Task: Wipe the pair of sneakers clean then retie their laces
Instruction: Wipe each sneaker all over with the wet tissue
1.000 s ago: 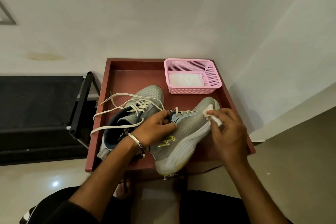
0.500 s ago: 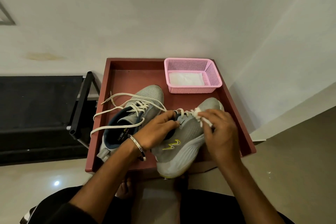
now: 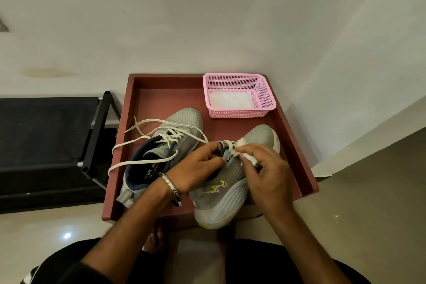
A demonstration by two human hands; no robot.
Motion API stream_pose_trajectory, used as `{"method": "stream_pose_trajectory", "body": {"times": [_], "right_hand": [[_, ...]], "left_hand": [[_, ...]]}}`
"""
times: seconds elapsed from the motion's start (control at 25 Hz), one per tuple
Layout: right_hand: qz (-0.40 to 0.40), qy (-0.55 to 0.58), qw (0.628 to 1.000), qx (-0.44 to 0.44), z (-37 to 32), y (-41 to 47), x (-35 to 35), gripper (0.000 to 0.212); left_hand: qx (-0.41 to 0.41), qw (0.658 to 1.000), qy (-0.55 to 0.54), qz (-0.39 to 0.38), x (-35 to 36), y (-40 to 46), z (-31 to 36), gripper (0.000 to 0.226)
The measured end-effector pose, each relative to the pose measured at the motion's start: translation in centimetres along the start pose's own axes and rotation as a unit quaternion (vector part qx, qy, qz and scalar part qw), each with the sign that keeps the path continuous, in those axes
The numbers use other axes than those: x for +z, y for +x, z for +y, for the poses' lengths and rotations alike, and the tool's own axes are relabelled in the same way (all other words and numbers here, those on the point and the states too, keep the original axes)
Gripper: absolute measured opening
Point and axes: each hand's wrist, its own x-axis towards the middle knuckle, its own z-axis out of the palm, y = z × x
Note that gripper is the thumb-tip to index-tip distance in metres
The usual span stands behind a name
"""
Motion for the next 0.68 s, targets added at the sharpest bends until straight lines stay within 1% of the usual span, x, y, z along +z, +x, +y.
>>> {"method": "stream_pose_trajectory", "body": {"times": [0.04, 0.08, 0.12, 0.16, 0.2, 0.24, 0.28, 0.32, 0.36, 0.44, 0.48, 0.52, 0.56, 0.64, 0.68], "right_hand": [[-0.026, 0.033, 0.999, -0.036, -0.8, -0.5, 0.3, 0.021], [-0.048, 0.053, 0.995, -0.073, -1.2, -0.8, 0.4, 0.021], [-0.061, 0.057, 0.991, -0.100, -1.0, -0.6, 0.5, 0.022], [-0.057, 0.036, 0.992, -0.108, -0.3, -0.2, 0.4, 0.023], [-0.038, 0.008, 0.995, -0.088, 0.5, 0.2, 0.2, 0.024], [-0.013, -0.016, 0.999, -0.050, 1.2, 0.6, 0.0, 0.025], [0.005, -0.022, 1.000, -0.012, 1.5, 0.7, -0.2, 0.026], [0.010, -0.011, 1.000, 0.002, 1.3, 0.5, -0.3, 0.026], [-0.003, 0.011, 1.000, -0.014, 0.7, 0.1, -0.2, 0.025], [-0.053, 0.047, 0.994, -0.088, -0.7, -0.8, 0.3, 0.023], [-0.069, 0.040, 0.990, -0.114, -0.7, -0.8, 0.5, 0.022], [-0.066, 0.009, 0.991, -0.116, -0.2, -0.5, 0.5, 0.022], [-0.044, -0.036, 0.994, -0.093, 0.6, 0.0, 0.3, 0.022], [0.015, -0.122, 0.992, -0.006, 2.3, 1.0, -0.9, 0.022], [0.030, -0.148, 0.988, 0.032, 3.0, 1.2, -1.5, 0.023]], "left_hand": [[0.005, 1.000, -0.009, -0.003, -0.1, 0.0, -0.1, 0.004], [0.008, 1.000, -0.014, -0.011, -0.3, 0.0, -0.3, 0.009], [0.008, 1.000, -0.019, -0.023, -0.5, 0.1, -0.5, 0.013], [0.008, 0.999, -0.026, -0.035, -0.6, 0.1, -0.7, 0.019], [0.004, 0.999, -0.034, -0.042, -0.7, 0.2, -0.9, 0.023], [-0.001, 0.998, -0.039, -0.048, -0.7, 0.2, -0.9, 0.025], [-0.003, 0.998, -0.040, -0.051, -0.6, 0.2, -1.0, 0.026], [-0.002, 0.998, -0.041, -0.053, -0.5, 0.2, -1.0, 0.026], [-0.001, 0.998, -0.042, -0.051, -0.5, 0.2, -1.0, 0.026], [0.003, 0.998, -0.038, -0.041, -0.6, 0.1, -0.8, 0.028], [0.003, 0.999, -0.031, -0.035, -0.6, 0.0, -0.7, 0.030], [0.000, 0.999, -0.026, -0.030, -0.8, -0.1, -0.7, 0.032], [-0.003, 0.999, -0.027, -0.029, -0.9, -0.2, -0.8, 0.031], [-0.004, 0.999, -0.025, -0.045, -1.0, -0.4, -0.8, 0.029], [-0.009, 0.998, -0.009, -0.056, -1.0, -0.5, -0.7, 0.029]]}}
